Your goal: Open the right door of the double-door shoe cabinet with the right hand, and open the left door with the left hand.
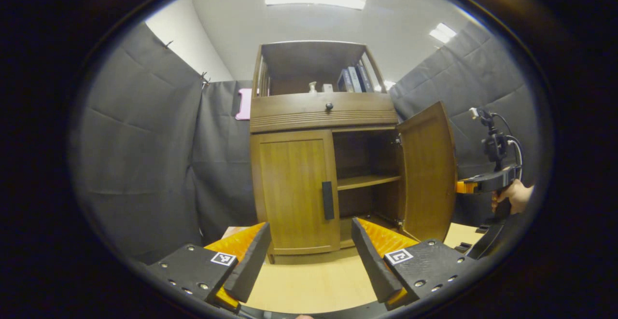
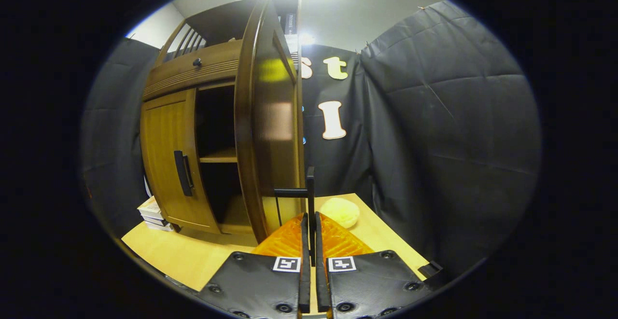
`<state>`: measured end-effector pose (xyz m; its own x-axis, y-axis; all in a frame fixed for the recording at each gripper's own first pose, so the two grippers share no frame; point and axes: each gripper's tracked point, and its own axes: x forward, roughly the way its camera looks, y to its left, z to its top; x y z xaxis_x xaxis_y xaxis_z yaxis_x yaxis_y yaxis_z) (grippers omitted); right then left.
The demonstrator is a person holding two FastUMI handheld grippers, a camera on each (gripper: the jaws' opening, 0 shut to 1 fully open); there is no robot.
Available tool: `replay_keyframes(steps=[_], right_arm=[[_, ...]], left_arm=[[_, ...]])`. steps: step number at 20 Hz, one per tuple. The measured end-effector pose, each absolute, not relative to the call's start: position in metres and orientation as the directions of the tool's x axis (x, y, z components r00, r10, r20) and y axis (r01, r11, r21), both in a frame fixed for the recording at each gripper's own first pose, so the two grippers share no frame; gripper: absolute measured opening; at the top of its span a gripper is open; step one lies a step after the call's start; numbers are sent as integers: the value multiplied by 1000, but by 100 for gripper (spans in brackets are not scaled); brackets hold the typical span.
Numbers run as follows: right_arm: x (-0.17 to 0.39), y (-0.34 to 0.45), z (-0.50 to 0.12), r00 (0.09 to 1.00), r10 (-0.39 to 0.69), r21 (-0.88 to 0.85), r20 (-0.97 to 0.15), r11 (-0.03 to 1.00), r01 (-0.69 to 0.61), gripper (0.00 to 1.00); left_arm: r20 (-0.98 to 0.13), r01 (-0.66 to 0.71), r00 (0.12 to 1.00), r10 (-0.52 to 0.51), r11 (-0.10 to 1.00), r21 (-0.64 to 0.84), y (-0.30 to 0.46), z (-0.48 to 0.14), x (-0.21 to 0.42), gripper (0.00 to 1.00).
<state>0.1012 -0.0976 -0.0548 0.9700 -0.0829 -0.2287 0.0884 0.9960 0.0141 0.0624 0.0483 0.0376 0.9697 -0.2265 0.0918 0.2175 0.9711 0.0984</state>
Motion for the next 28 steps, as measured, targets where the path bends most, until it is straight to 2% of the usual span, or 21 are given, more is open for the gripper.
replay_keyframes(steps=[1,2,3,4,7,8,9,10,17,21,26,27,28], right_arm=[[101,-99,-56,972,-75,19,-224,996,82,7],[100,-103,-55,973,-71,15,-221,997,77,7],[99,-108,-54,973,-72,9,-217,997,76,0],[97,-115,-54,974,-73,10,-214,997,77,7],[93,-139,-49,975,-88,28,-204,995,96,6],[91,-143,-49,976,-68,49,-209,996,80,3],[89,-141,-46,978,-30,80,-207,996,47,7],[88,-139,-44,979,-6,93,-202,995,25,7],[67,-153,-5,993,71,60,-97,996,-65,7],[33,-178,-10,994,73,29,-79,997,-71,7],[13,-186,-18,995,60,9,-78,998,-60,94],[13,-188,-18,996,45,-4,-75,999,-45,99],[13,-188,-17,997,36,-9,-70,999,-37,98]], left_arm=[[90,219,970,-228,971,98,47,37,62,99],[86,225,969,-233,970,90,47,36,61,98],[81,234,967,-240,969,80,45,38,60,99],[75,242,966,-247,967,74,45,38,59,99],[59,241,968,-246,968,75,38,36,62,98],[56,236,969,-240,969,71,30,37,63,98],[60,230,970,-234,971,64,20,39,62,99],[66,222,972,-226,973,60,6,43,62,98],[83,142,985,-148,987,74,-21,56,63,98],[63,103,992,-109,991,85,-23,51,75,98],[52,91,994,-95,993,74,-18,49,122,98],[54,95,994,-99,993,72,-19,50,133,98],[59,98,993,-102,993,72,-17,50,144,98]])
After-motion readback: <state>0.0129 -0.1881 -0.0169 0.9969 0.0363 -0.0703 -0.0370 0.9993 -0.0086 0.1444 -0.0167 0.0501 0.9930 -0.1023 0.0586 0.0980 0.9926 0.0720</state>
